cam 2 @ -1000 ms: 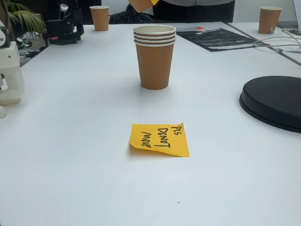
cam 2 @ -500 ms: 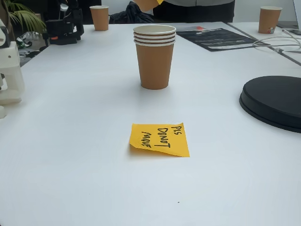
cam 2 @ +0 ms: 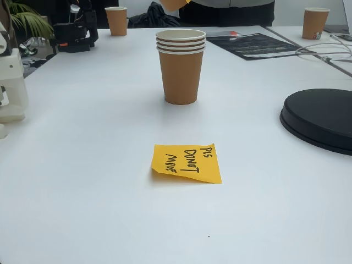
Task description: Pickup cup and make a pile of cup.
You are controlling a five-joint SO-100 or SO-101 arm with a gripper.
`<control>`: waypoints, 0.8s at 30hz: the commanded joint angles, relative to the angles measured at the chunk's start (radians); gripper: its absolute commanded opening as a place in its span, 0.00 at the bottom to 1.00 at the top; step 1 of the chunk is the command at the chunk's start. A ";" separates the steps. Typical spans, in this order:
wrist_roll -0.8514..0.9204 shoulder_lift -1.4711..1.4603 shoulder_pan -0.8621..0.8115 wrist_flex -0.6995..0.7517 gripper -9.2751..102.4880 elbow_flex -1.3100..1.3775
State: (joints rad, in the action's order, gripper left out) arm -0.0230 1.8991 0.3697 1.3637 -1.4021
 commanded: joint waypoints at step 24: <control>-0.005 -0.049 0.008 0.086 0.02 0.055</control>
State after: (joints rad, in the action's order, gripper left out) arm -0.0230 1.8408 0.3697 1.4481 -1.4021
